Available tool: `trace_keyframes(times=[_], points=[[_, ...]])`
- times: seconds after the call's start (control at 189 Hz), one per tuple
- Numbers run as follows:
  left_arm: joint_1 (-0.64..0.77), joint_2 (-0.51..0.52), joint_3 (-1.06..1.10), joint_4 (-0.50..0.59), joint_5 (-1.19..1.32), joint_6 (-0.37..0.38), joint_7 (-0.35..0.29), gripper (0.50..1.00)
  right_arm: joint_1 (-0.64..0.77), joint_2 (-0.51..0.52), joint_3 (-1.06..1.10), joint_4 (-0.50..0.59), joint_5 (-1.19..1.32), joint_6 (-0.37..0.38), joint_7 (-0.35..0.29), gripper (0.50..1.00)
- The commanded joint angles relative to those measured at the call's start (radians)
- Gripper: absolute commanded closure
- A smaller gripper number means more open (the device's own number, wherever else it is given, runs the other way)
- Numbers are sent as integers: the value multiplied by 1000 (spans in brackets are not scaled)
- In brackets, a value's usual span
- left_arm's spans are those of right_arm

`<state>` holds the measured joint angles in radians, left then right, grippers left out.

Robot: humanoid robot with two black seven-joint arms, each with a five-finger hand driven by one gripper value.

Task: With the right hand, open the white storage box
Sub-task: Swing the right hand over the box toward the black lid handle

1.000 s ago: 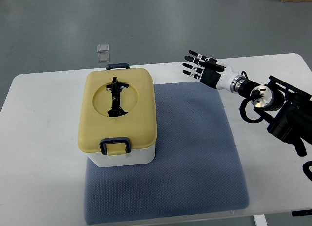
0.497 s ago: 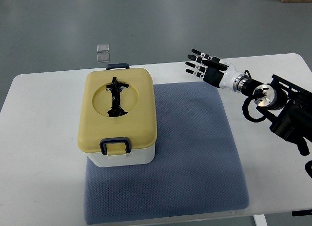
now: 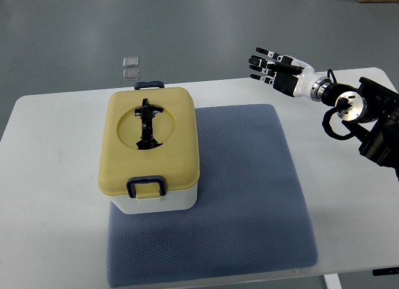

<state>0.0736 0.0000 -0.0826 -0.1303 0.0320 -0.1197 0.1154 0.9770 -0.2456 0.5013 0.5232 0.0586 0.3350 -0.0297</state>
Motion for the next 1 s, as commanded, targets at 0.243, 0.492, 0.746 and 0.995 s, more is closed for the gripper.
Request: trace_keyframes(times=[0.243,0.492,0.746,0.995], points=[[0,0,0,0,0,0,0,500,104,-20,-1,6,-336,55,65,564],[0,0,0,0,0,0,0,500,153,-81,0,221,-549,78,134,566],[0,0,0,0,0,0,0,500,238,-83,-1,380,-1031,82,252,566],[0,0,0,0,0,0,0,500,437,-86,-178,495,-1277,93,367,564]])
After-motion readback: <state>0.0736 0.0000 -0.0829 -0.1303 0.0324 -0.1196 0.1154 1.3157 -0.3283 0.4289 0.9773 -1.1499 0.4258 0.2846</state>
